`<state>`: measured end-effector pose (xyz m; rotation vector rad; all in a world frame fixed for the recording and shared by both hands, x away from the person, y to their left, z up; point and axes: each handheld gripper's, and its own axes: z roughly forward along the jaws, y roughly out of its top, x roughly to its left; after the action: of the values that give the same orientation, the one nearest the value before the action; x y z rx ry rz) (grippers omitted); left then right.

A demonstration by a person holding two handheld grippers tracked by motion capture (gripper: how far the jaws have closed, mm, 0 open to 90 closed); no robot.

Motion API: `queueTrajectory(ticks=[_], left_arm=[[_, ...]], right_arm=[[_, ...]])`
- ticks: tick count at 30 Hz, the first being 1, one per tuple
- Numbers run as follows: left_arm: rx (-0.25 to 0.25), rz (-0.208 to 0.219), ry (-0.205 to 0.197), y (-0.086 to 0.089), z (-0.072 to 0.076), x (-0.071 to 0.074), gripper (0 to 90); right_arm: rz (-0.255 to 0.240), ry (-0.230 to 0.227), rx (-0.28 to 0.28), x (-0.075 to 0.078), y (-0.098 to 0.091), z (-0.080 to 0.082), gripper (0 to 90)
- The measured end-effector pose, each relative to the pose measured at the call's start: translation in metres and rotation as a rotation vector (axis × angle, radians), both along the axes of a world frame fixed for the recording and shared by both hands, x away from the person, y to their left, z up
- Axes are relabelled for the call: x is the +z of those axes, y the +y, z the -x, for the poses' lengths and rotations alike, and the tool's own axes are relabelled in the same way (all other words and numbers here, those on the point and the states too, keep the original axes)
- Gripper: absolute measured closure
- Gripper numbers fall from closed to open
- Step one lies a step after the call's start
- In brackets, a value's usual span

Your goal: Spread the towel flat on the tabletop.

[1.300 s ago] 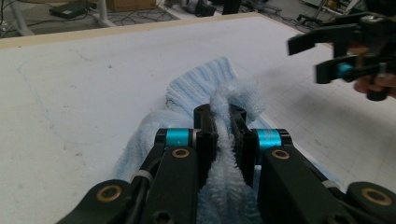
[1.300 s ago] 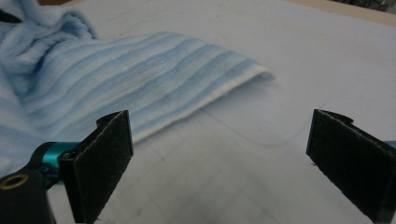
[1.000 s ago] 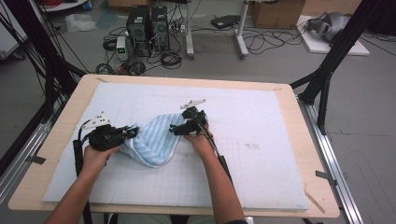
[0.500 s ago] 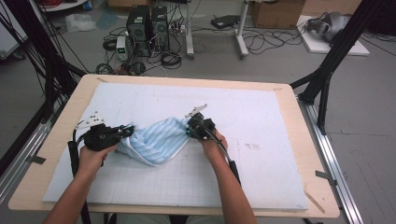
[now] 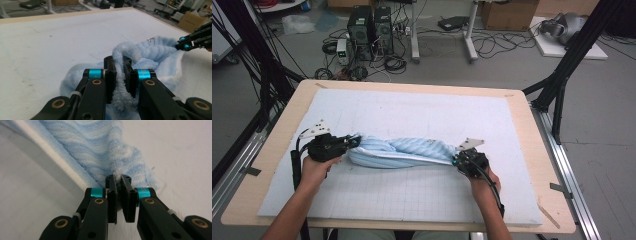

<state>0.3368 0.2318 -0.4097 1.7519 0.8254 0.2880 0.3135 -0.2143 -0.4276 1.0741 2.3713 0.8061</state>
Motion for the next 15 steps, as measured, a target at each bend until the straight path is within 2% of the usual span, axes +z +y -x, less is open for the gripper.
queueTrajectory(ticks=[4,6,7,8,9,10,11,14,15], left_arm=[[-0.055,-0.031,0.001,-0.016,0.003,0.000,82.8],[-0.085,-0.002,0.031,-0.017,0.003,-0.001,82.8],[-0.099,0.016,0.053,-0.016,0.002,0.000,82.5],[-0.082,0.038,0.064,-0.010,0.001,0.003,78.4],[-0.082,0.038,0.064,-0.010,0.001,0.003,73.2],[-0.028,0.072,0.073,-0.004,-0.001,0.007,66.2],[-0.001,0.085,0.075,0.000,-0.001,0.009,58.9],[0.024,0.096,0.063,0.005,-0.001,0.012,53.8],[0.036,0.100,0.060,0.007,-0.001,0.012,53.7]], right_arm=[[0.029,-0.008,-0.034,-0.007,-0.012,0.023,84.8],[0.037,0.001,-0.030,-0.004,-0.014,0.028,84.1],[0.024,0.001,-0.021,-0.002,-0.014,0.030,82.5],[-0.018,-0.029,-0.017,0.005,-0.016,0.033,73.0],[-0.018,-0.029,-0.017,0.005,-0.016,0.033,73.0],[-0.052,-0.103,-0.016,0.013,-0.018,0.032,63.4],[-0.065,-0.135,-0.019,0.016,-0.017,0.029,56.9],[-0.099,-0.211,-0.029,0.025,-0.008,0.015,46.1],[-0.112,-0.219,-0.021,0.027,-0.002,0.007,45.9]])
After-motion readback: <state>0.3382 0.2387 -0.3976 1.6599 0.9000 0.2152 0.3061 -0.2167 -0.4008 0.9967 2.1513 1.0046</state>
